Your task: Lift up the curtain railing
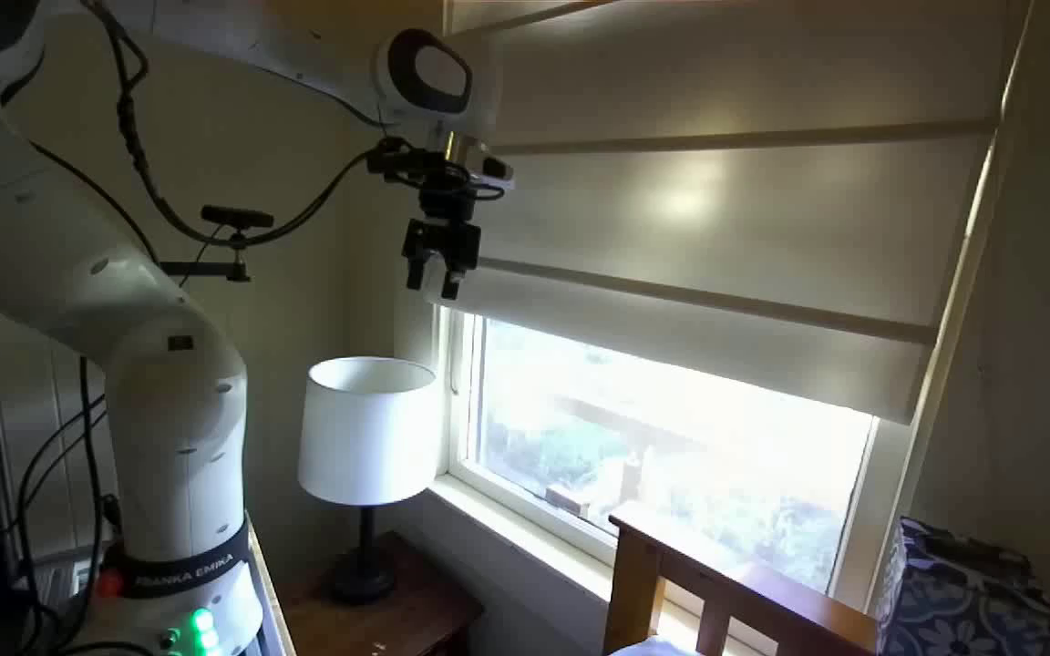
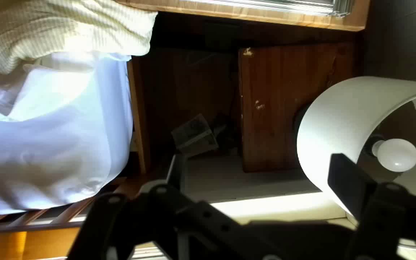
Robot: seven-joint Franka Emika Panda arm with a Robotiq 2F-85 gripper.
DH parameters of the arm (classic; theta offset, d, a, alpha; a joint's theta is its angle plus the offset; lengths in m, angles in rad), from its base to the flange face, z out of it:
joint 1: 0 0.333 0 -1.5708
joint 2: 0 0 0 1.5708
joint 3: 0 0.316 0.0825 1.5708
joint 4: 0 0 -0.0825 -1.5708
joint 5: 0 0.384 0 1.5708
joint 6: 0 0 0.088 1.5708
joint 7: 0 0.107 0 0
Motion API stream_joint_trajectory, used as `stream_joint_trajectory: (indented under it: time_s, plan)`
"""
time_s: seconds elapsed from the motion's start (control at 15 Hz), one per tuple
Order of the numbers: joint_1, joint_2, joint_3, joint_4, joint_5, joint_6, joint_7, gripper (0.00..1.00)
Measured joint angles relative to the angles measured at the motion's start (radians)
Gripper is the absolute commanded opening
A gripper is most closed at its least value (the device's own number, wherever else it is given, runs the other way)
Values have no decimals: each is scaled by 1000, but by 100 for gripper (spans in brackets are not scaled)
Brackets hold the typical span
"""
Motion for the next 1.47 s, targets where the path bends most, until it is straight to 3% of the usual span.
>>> stream_joint_trajectory:
  time_s: [0.73,0.93,1.47]
  plan:
    - [-9,-1,-6,0,-2,35,36,100]
    - [-56,-18,-35,15,-31,105,82,100]
    - [-229,-63,-196,109,-152,302,95,100]
